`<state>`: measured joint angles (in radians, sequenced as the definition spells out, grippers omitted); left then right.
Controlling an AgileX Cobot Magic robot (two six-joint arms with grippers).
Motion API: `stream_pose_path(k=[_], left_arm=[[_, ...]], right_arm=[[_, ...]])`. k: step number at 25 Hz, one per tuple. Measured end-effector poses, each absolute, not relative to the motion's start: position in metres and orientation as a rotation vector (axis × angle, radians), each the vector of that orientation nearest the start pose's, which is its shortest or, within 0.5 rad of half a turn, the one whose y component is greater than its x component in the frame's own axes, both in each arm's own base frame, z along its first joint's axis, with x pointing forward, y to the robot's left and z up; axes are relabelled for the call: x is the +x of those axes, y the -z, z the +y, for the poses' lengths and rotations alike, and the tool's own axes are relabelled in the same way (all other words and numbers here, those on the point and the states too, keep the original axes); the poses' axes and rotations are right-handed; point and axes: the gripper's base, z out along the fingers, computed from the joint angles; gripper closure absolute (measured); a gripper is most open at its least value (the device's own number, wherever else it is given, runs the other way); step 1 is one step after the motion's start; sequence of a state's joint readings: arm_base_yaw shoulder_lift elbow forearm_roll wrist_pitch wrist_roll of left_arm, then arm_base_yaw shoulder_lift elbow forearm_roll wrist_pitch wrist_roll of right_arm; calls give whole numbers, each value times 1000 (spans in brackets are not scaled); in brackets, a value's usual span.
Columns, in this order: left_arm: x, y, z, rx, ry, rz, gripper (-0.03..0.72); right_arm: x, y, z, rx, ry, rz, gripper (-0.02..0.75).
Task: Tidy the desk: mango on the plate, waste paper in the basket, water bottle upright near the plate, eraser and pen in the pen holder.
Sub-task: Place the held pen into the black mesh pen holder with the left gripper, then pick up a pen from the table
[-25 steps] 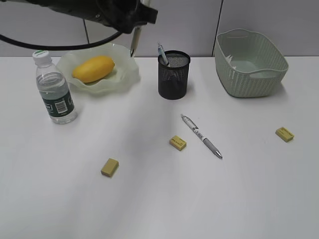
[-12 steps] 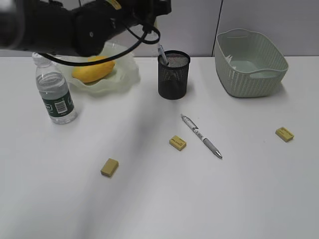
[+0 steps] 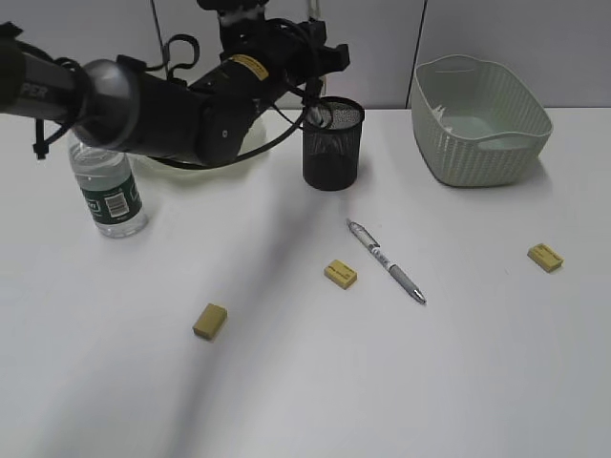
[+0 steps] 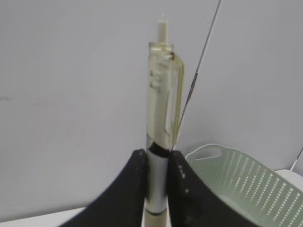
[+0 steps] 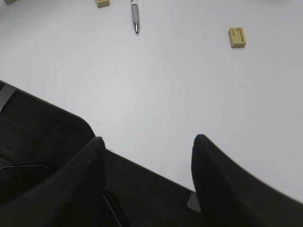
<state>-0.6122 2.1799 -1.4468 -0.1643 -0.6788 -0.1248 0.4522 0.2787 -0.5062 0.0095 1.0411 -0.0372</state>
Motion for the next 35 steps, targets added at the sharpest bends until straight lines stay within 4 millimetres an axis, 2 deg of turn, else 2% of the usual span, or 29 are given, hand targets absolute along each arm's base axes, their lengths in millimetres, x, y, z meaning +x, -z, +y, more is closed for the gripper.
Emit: stream_pose_path(k=[4,8,10,13,16,19,22,27,31,35], left_arm=[[422,-195,-287,209,610,1542,585],[426,-176,-296,303,594,1546,582],[425,-167,-298,345,585,1564,557],[424,-164,-300,364,582,1581,445],[424,-164,-300,361,583,1579,289],[424,-166,-300,362,582,1584,218],[421,-183,-298,376,575,1615,201],[407,-240,-292,484,528,1663,198],[389,-271,-278,552,447,1850,198],[369,-287,-260,612,349,2066,198]], right_arm=[[34,-276,18,-558,-225,2239,282],[34,-276,18,-558,-225,2239,282],[34,-276,18,-558,-225,2239,282],[34,-276,18,-558,-225,2239,282],[34,-276,18,-558,-225,2239,282],[34,-276,18,-558,-225,2239,282],[34,-276,18,-558,-225,2239,282],[35,-276,18,-558,-225,2238,282],[35,-276,18,-558,-225,2238,282],[35,-276,18,-558,-225,2238,282]])
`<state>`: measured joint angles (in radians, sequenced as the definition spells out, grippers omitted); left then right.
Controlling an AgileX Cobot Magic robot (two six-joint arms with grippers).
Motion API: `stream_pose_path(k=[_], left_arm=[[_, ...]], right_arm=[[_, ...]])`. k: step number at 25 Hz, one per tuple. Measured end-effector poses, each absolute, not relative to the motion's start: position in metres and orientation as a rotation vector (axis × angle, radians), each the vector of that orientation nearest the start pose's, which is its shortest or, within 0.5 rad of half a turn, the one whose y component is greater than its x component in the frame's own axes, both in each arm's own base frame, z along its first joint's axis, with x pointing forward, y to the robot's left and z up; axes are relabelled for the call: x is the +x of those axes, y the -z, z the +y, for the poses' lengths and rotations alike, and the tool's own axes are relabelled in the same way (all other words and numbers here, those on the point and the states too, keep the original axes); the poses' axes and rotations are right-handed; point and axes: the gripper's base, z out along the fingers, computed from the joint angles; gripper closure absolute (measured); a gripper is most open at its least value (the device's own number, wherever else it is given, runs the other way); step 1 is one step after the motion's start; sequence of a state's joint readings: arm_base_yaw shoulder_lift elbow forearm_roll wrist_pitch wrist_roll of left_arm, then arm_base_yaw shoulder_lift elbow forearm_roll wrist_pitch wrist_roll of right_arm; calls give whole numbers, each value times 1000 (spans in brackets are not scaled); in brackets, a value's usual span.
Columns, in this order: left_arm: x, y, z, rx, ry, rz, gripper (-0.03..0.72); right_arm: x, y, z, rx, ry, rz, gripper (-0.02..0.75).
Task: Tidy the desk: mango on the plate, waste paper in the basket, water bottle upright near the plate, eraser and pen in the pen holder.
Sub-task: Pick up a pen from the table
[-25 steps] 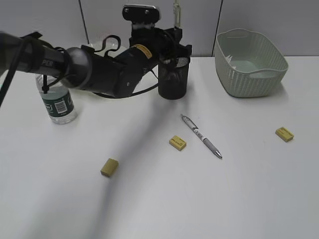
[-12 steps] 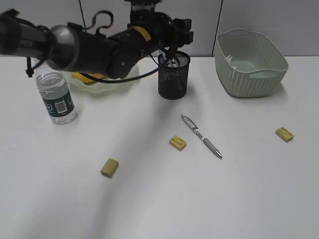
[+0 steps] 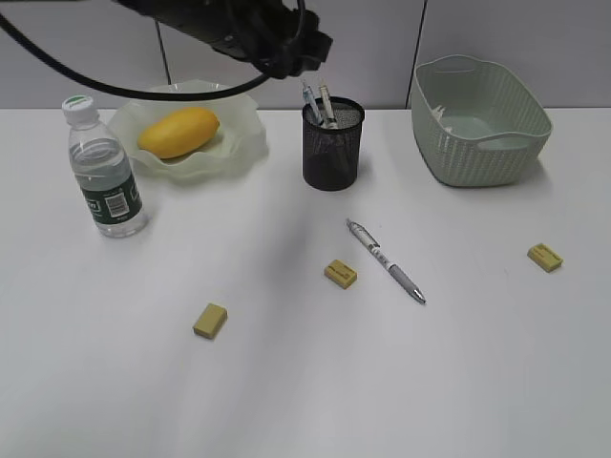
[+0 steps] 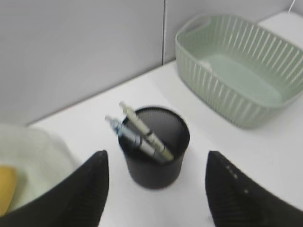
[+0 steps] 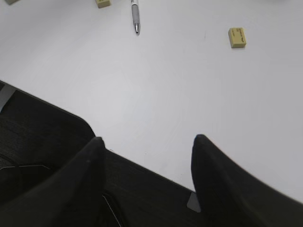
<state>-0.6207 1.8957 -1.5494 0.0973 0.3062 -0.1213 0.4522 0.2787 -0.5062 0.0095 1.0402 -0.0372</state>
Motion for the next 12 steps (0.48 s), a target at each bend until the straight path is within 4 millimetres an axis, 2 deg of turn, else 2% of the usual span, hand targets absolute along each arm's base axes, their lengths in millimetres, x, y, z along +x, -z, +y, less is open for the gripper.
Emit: stream_pose_path(k=[8,12], left_arm=[[320,-309,-223,677,189,2493,202],[297,-316,-209,744,133,2679,238]], right_arm=[[35,-276,18,-558,-225,2238,282],[35,-276,18,-558,-225,2238,282]])
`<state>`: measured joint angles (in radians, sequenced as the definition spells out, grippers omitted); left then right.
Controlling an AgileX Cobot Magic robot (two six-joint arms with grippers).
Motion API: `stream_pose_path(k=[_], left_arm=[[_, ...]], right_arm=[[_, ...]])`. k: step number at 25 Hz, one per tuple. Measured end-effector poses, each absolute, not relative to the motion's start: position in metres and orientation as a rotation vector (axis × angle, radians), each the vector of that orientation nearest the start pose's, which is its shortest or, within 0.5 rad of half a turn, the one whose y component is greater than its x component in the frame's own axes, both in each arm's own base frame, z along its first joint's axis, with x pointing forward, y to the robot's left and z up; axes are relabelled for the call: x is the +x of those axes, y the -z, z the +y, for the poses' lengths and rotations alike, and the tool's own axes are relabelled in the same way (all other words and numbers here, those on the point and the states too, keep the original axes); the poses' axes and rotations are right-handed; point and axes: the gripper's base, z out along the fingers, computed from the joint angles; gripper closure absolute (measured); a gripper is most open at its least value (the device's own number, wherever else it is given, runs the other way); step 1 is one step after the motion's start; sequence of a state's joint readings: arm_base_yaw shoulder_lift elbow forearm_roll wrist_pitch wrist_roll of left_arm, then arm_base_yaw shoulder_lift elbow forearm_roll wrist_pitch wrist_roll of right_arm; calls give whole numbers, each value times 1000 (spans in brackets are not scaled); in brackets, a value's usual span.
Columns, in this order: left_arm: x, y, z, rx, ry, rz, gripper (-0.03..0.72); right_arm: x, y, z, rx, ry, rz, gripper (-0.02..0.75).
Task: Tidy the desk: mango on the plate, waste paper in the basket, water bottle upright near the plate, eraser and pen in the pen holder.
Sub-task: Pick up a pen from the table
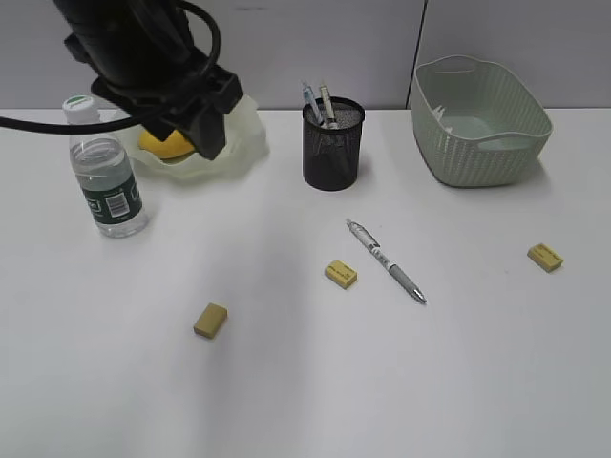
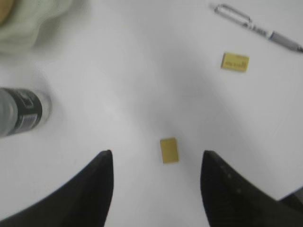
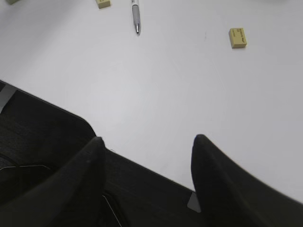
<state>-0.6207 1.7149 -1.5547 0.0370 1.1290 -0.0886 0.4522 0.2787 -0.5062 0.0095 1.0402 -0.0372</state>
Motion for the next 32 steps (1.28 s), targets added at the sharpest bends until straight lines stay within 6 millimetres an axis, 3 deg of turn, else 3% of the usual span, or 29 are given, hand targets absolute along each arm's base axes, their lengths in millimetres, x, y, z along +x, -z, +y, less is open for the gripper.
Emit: stream_pose_path(k=[6,11,16,26,29,32], left_arm=[[279,-331,-198,780,143,2708,313],[249,-331,-177,789,139,2728,322],[197,-322,-141,790,145,2742,323],[94,-305,-67,723,246,2511,323],[71,-297,-51,703,276,2433,318],[51,-295,-37,674,321,2338,267]], right_arm=[[35,-276,18,-558,-225,2238,282],[35,-276,18,-558,-225,2238,282],[35,-276,18,-558,-225,2238,282],[35,-276,18,-558,-225,2238,282],[35,-276,18,-557,-226,2237,282],[35,-276,18,-558,-225,2238,282]])
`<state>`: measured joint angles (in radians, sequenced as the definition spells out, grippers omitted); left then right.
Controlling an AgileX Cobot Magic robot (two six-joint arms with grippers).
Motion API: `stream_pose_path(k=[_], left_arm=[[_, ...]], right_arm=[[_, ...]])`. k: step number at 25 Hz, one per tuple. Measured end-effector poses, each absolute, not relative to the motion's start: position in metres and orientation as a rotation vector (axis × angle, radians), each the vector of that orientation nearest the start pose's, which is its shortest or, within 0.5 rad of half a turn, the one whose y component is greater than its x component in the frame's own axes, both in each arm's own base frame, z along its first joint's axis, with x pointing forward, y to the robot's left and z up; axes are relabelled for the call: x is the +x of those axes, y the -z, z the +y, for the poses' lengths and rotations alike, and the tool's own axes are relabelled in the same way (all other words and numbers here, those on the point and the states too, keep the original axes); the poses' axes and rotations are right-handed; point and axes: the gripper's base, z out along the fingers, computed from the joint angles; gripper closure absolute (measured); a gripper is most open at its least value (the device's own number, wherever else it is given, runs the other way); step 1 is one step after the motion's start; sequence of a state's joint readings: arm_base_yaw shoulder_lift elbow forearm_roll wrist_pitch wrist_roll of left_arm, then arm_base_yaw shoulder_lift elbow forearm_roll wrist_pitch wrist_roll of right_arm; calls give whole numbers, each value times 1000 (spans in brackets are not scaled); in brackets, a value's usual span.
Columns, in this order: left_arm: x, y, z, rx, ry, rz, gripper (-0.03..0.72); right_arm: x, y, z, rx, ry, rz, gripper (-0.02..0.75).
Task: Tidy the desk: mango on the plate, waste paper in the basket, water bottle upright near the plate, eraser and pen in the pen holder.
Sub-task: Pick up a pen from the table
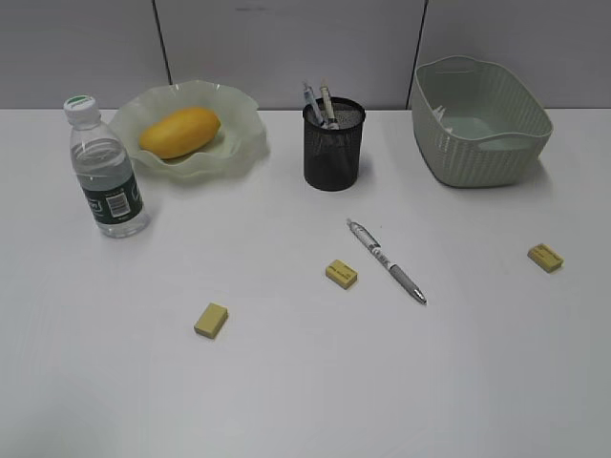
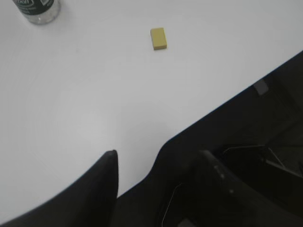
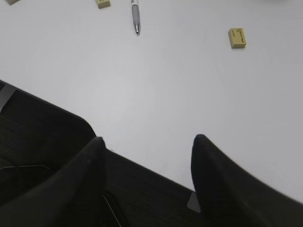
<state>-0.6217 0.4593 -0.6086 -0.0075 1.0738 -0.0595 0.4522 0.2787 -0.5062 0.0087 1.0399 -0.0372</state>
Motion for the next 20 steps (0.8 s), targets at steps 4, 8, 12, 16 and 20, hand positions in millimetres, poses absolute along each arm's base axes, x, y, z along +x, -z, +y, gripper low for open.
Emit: stream_pose_path(k=[4,8,12,16,20], left_arm=[[36,-289,-27,652,354,2265,189],[33,-280,-25,654,355,2271,162],[33,-280,-25,656,355,2267,155],[32,-280,-26,670,360,2264,117],[32,-280,-26,678,364,2262,102]], right_arm=[[35,-276,18,-558,-225,2238,282],[35,-276,18,-558,-226,2238,282],[35,-276,18,-558,-225,2238,282],[40,-284,20,-560,-222,2248,279],[61,-296,29,-574,-201,2298,279]])
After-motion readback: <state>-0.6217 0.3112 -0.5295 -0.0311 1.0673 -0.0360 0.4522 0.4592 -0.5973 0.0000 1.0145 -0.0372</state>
